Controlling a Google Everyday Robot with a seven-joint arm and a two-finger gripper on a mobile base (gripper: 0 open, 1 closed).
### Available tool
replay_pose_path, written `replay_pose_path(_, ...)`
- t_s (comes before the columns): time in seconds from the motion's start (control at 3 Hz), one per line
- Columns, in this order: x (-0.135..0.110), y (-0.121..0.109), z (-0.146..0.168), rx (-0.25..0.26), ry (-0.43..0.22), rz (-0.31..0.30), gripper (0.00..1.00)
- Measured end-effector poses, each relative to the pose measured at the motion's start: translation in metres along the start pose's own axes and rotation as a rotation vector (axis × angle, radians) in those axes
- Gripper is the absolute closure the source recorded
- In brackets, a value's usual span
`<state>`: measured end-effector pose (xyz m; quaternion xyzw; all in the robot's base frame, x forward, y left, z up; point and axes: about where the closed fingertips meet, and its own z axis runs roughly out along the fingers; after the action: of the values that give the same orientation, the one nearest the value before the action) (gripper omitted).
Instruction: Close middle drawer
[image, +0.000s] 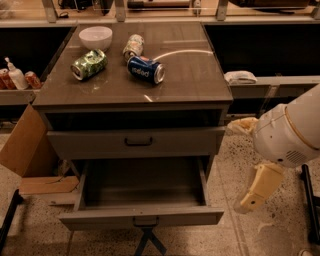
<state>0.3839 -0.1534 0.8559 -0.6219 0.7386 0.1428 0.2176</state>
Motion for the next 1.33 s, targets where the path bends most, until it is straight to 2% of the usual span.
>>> replay_pose_path(0.33, 0.011, 0.014, 0.044, -0.056, -0.073, -0.015, 0.00)
replay_pose_path(0.67, 0.034, 0.050, 0.118, -0.172, -0.154, -0.010, 0.00)
replay_pose_path(1.0, 0.034, 0.050, 0.118, -0.172, -0.154, -0.010, 0.00)
replay_pose_path(1.33, 0.041, 0.051, 0.133, -0.188, -0.146, -0.006, 0.00)
